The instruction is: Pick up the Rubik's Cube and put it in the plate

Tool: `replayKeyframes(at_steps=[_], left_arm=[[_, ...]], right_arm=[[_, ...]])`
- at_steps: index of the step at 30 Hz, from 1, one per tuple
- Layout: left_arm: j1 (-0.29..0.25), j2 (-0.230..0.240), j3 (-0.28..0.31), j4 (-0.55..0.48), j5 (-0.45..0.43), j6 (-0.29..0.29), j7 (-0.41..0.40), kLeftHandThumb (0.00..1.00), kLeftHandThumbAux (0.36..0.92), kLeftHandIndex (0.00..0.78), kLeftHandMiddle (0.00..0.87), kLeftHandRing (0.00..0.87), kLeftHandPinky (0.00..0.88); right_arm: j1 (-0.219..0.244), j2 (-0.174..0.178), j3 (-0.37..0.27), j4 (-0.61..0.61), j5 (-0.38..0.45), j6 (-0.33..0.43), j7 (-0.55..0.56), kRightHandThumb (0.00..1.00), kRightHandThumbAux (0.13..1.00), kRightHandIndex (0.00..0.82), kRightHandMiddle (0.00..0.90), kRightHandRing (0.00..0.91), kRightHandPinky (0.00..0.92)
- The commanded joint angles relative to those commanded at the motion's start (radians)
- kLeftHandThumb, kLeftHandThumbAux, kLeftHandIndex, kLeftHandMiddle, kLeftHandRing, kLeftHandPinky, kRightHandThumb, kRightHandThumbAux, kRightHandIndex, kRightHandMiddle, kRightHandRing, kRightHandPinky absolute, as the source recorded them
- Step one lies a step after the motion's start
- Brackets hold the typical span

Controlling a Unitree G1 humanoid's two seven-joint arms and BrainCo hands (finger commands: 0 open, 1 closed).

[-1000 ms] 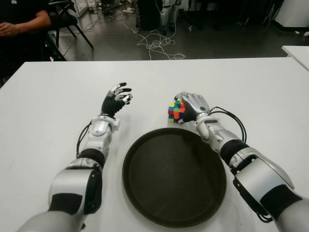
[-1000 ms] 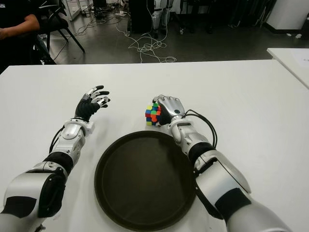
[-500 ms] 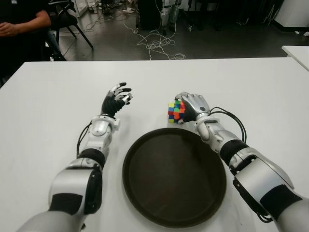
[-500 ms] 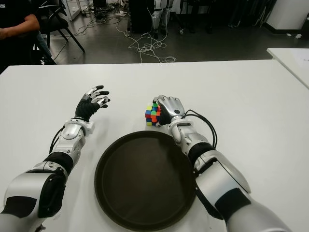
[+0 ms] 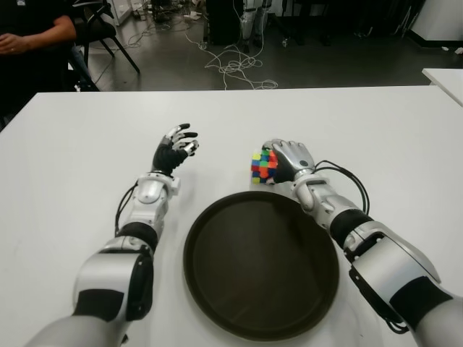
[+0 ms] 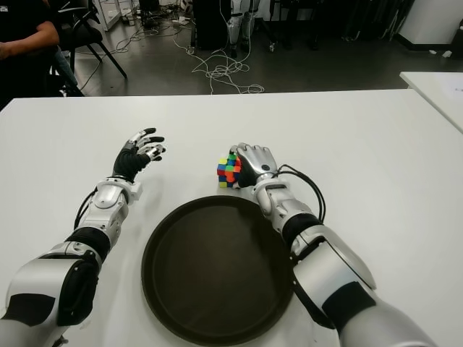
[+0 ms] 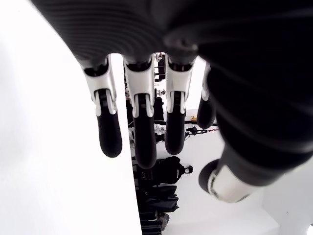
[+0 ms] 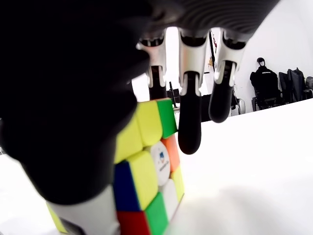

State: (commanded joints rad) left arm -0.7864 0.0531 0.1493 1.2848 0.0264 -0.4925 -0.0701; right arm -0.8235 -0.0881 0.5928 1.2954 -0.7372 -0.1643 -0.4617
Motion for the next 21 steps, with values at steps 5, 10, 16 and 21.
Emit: replayKeyframes(at_steps=[5, 10, 16, 21], left_arm=[[0.000, -0.003, 0.004, -0.001, -0.006, 0.001, 0.000, 0.353, 0.781, 0.188, 0.280, 0.324, 0.346], [-0.002, -0.005, 0.004, -0.002, -0.005, 0.008, 0.008, 0.362, 0.786, 0.184, 0.267, 0.313, 0.339], [-0.004, -0.006, 0.003, -0.001, -0.004, 0.017, 0.017, 0.346, 0.776, 0.188, 0.276, 0.321, 0.345], [-0.003, -0.004, -0.004, -0.001, 0.003, 0.013, 0.022, 0.324, 0.765, 0.185, 0.284, 0.326, 0.347]], right_arm=[[0.002, -0.004, -0.005, -0.004, 0.004, -0.004, -0.022, 0.687, 0.736, 0.408, 0.409, 0.425, 0.454], [-0.001, -0.008, -0.015, -0.011, 0.010, -0.004, -0.050, 0.698, 0.732, 0.412, 0.419, 0.425, 0.443], [0.000, -0.006, -0.034, -0.012, 0.024, -0.002, -0.072, 0.700, 0.731, 0.413, 0.423, 0.422, 0.432], [0.003, -0.005, -0.049, -0.011, 0.034, -0.003, -0.097, 0.727, 0.722, 0.411, 0.430, 0.418, 0.422]])
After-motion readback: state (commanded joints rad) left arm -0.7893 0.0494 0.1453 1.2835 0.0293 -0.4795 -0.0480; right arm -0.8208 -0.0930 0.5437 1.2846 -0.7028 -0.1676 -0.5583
